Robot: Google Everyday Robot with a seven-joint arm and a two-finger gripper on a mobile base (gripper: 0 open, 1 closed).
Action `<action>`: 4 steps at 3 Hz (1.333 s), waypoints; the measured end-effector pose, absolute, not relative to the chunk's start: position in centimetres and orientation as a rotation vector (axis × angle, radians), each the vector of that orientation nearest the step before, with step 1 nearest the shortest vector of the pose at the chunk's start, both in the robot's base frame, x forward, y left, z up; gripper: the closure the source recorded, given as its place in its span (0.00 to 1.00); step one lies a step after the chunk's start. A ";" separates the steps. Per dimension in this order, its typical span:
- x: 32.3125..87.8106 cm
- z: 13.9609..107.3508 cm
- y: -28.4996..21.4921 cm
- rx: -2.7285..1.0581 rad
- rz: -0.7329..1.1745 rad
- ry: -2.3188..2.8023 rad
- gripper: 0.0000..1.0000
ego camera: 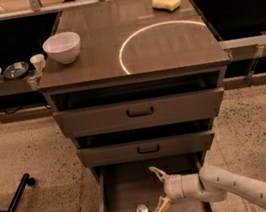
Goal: Pick green can from bottom drawer and place on counter
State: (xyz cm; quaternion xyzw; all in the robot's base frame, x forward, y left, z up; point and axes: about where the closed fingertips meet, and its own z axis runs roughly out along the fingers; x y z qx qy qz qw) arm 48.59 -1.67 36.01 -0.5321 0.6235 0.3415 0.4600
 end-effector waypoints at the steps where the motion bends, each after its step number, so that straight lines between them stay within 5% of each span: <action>1: 49.9 30.4 0.3 -1.294 0.865 1.503 0.00; 4: 48.3 23.0 4.5 -1.445 1.034 1.437 0.22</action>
Offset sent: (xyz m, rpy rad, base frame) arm 0.0094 0.0562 -0.1474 0.0558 0.0419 0.1622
